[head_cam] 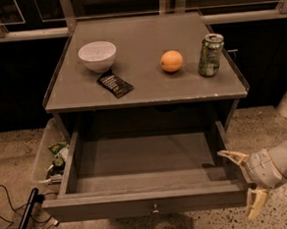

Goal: Open top drawer

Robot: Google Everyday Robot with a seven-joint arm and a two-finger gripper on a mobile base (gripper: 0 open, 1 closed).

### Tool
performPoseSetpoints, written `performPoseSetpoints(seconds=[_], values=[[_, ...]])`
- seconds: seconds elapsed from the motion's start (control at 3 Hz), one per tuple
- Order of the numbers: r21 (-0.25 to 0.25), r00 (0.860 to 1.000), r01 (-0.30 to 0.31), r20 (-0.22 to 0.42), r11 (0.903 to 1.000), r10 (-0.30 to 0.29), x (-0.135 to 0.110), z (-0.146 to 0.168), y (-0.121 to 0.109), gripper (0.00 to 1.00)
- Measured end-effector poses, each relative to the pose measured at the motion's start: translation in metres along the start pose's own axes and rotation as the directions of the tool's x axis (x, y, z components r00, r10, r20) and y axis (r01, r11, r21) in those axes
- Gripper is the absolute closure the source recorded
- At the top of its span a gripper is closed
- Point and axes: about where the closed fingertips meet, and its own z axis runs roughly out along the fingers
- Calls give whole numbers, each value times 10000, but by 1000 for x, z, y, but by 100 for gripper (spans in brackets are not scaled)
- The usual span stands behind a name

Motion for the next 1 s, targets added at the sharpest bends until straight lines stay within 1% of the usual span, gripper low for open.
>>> performPoseSetpoints(seconds=[0.33,0.67,1.0], values=[[130,9993,330,-203,9994,-327,-15,-12,-5,0],[411,9921,1074,-701,9934,-1043,-52,-43,-16,0],[1003,9746,1931,-1347,9760,-1790,-99,-89,-31,0]])
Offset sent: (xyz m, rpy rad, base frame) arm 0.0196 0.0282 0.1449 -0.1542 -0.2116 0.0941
